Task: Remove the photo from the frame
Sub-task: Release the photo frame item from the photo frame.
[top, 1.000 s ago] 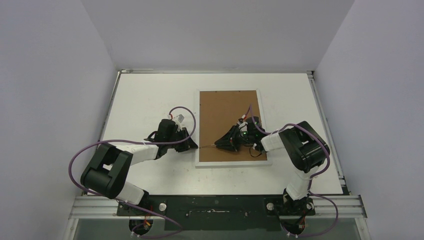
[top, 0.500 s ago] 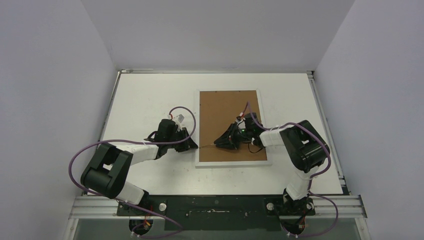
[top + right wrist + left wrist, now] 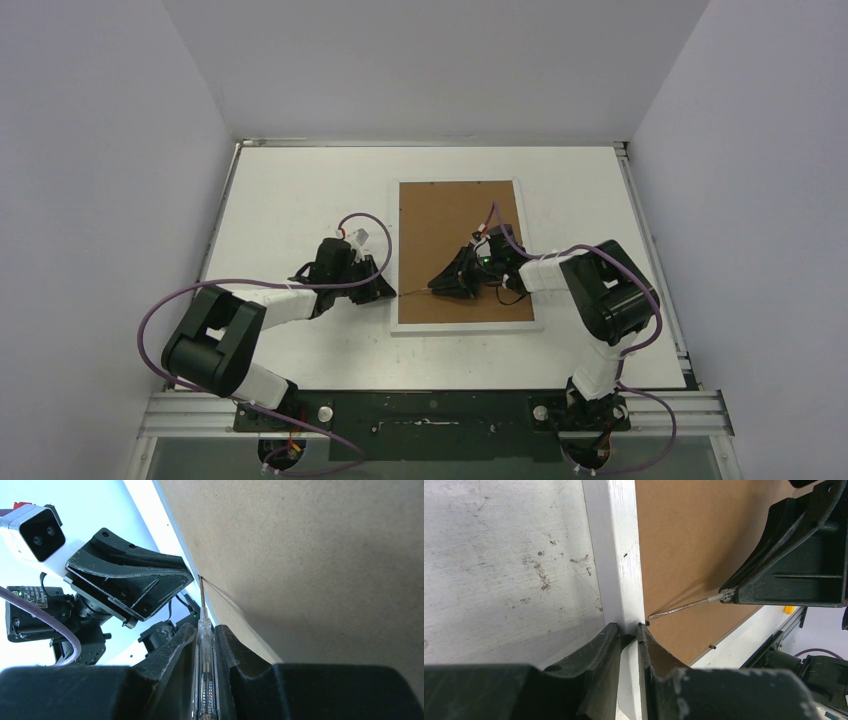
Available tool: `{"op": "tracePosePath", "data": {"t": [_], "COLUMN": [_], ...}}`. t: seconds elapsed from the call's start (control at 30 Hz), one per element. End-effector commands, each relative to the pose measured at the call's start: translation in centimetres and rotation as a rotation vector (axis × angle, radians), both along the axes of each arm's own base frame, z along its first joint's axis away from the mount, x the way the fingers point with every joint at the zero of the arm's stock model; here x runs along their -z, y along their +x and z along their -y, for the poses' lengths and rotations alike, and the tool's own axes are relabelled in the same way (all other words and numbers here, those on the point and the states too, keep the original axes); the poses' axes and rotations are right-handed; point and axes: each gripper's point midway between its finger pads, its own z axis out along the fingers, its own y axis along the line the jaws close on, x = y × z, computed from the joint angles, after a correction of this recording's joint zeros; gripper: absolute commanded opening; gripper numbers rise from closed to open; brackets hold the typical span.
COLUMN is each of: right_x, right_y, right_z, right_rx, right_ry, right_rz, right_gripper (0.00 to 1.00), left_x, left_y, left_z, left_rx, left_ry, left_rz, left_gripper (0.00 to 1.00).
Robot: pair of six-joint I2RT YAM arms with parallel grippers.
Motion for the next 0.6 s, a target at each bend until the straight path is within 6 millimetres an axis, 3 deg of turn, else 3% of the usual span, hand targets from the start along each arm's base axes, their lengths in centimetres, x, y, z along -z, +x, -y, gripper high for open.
{"op": "tracePosePath", "data": {"t": [0.0,0.57], "right_x": [2.9,2.7], "right_y": [-1.7,-2.1], "right_z": [0.8,-0.9], "right_rx": [-0.004,-0.016], "right_ry": [-0.101,-0.067], "right_rz": [-0.064,-0.072], "right_gripper": [0.05,0.05], "left_x": [-0.3,0.0], "left_y": [0.3,-0.1], "left_z": [0.8,1.2], "left_rx": [0.032,0.041], "left_ry": [-0.017,-0.056], "left_rz": [0.013,-0.008], "left_gripper": [0.17,0.14]}}
